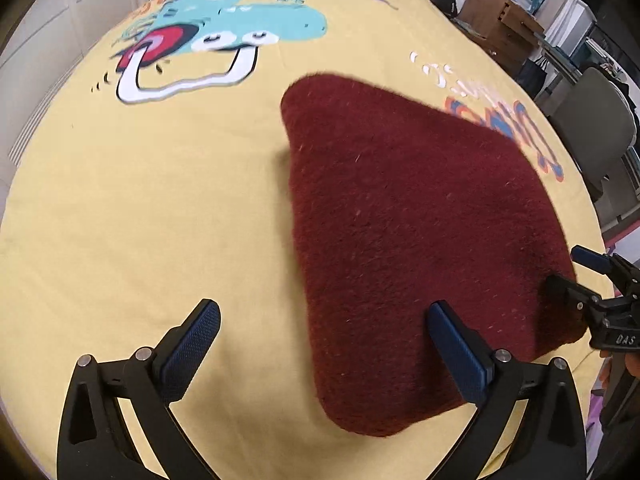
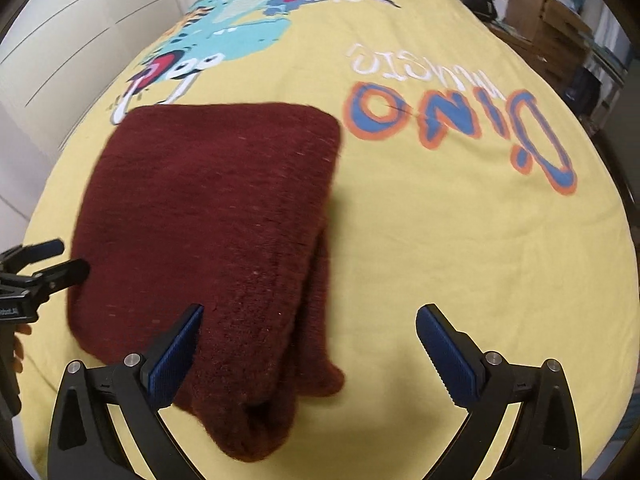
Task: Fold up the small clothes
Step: 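Release the folded sweater and lift both grippers away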
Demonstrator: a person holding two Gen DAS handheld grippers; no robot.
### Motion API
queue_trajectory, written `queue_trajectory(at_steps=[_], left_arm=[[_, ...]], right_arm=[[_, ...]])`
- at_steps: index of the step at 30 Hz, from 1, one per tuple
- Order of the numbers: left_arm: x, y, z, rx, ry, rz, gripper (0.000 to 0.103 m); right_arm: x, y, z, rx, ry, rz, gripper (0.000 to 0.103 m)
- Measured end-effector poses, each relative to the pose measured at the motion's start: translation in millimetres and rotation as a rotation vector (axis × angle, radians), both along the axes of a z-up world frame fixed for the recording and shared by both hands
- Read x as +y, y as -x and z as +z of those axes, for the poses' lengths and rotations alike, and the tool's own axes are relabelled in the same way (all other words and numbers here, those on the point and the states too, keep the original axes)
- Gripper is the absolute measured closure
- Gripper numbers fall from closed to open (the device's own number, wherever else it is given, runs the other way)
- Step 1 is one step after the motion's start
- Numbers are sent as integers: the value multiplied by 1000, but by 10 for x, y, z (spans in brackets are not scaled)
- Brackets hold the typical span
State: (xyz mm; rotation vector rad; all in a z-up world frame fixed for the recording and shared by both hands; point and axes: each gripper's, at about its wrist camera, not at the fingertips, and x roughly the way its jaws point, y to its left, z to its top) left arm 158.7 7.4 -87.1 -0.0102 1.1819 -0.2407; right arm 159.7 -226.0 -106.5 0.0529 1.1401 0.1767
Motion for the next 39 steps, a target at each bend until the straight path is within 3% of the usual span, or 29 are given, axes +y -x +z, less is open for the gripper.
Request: queue_trajectory(at_steps=[4, 7, 11, 15, 21, 28, 39], left_arm=[[50, 27, -139, -3, -24, 1, 1], [63, -8, -199, 8, 1, 16, 1], [28, 20, -197, -24, -12, 5, 0], [26, 83, -40, -43, -21, 13, 1], [81, 305, 389, -125, -21, 31, 1], [107, 699, 764, -184, -95, 32, 1], [403, 1299, 1031, -229, -143, 98, 1]], right_arm=[[-104, 12, -159, -15, 5, -13, 0], [-155, 37, -268, -27, -5, -26, 0], [-156, 77, -245, -42, -7, -48, 0], [-136, 139, -54, -50, -26, -47, 0], [-129, 387, 452, -139, -24, -38, 0], [-124, 842, 982, -232, 29, -29, 0], [-194, 1508, 1193, -246, 51, -57, 0]])
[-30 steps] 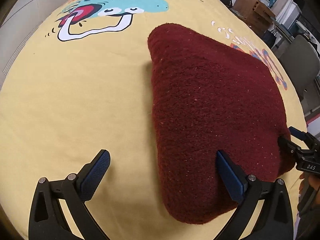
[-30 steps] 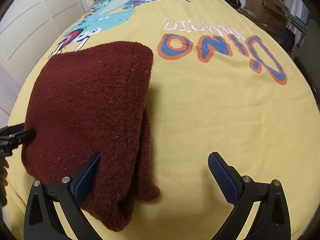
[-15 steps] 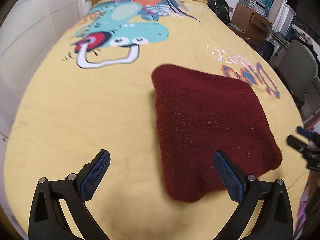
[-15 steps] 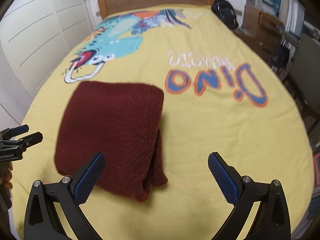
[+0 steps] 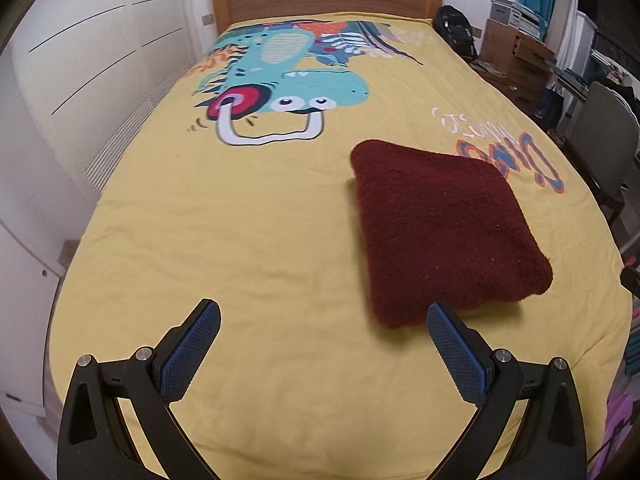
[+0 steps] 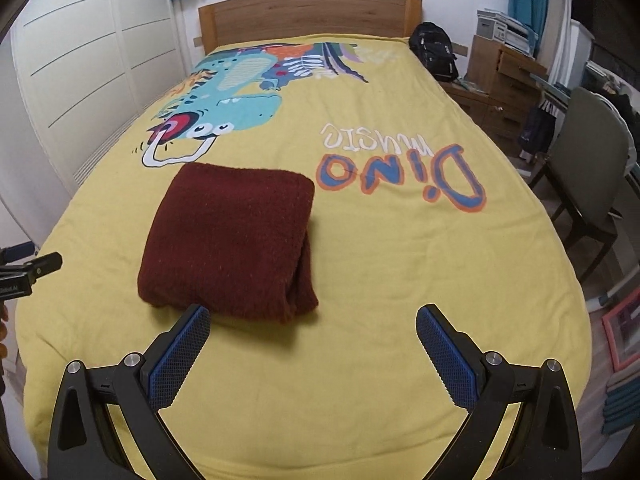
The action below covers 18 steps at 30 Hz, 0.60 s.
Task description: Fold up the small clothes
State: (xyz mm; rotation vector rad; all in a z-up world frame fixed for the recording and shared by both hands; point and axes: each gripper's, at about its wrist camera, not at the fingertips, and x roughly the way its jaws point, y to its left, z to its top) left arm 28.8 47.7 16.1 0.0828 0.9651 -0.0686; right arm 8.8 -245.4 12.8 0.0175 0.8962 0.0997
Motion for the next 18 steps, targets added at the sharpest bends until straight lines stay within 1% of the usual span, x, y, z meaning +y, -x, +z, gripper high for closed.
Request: queue_trajectory(at_steps=[8, 18], left_arm=[[91, 167, 31, -7, -5, 9, 1], [123, 208, 54, -9, -9, 18, 1]], right_arm=[[31, 130, -1, 8, 31, 9, 0], [9, 145, 18, 7, 26, 0, 0]])
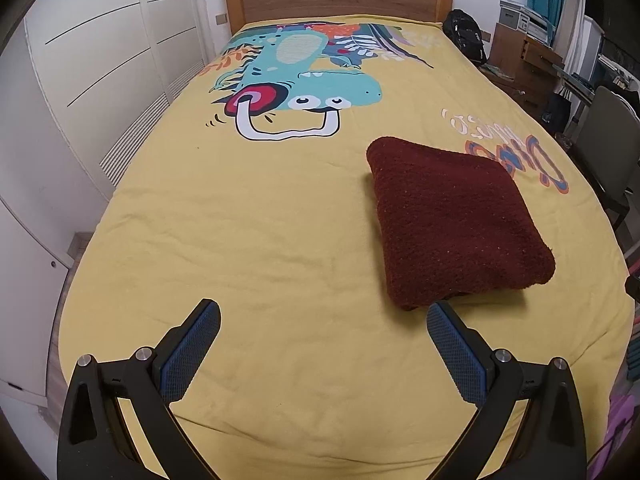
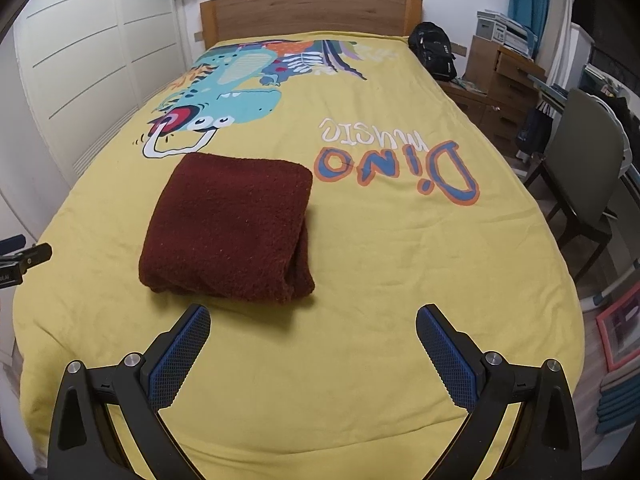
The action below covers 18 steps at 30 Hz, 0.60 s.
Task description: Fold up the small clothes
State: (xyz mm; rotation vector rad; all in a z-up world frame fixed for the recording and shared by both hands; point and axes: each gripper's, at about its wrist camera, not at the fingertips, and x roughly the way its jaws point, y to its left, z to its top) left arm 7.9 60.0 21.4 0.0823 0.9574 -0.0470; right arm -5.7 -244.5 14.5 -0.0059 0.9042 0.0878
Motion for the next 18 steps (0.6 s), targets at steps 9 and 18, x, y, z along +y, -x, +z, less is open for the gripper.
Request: queue_trajectory(at_steps=[9, 18], left_arm=[[19, -18, -2, 5, 5, -3, 1], [22, -8, -11, 9, 3, -8, 1]], right_arm=[[10, 26, 79, -7, 11, 6, 0], [14, 13, 59, 5, 15, 3, 0]])
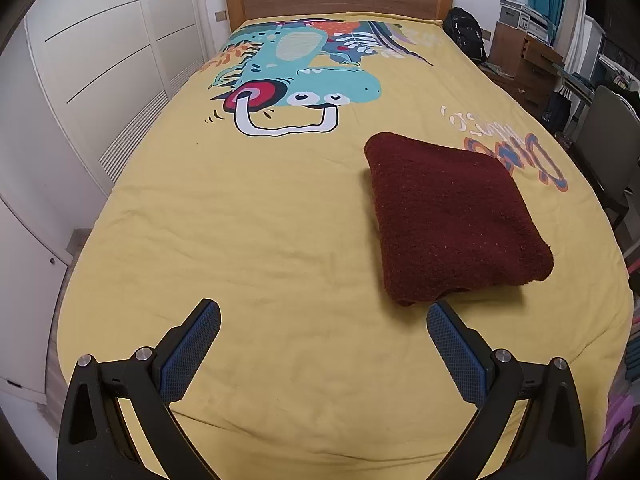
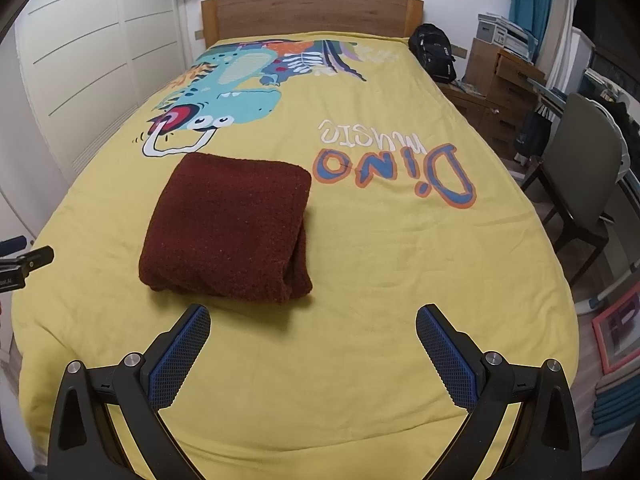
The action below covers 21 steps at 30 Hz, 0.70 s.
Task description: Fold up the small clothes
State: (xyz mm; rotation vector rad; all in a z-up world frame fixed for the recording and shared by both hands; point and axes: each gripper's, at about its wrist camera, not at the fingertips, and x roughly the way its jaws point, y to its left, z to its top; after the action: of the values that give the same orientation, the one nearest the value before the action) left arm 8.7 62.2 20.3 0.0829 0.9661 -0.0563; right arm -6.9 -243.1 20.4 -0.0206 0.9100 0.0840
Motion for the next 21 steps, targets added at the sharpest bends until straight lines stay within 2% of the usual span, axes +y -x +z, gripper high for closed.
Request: queue_trajectory(at_steps=[21], left_arm=[[-26, 23, -3, 3, 1, 6, 1]], right_arm=[[-15, -8, -55, 24, 9, -3, 0]])
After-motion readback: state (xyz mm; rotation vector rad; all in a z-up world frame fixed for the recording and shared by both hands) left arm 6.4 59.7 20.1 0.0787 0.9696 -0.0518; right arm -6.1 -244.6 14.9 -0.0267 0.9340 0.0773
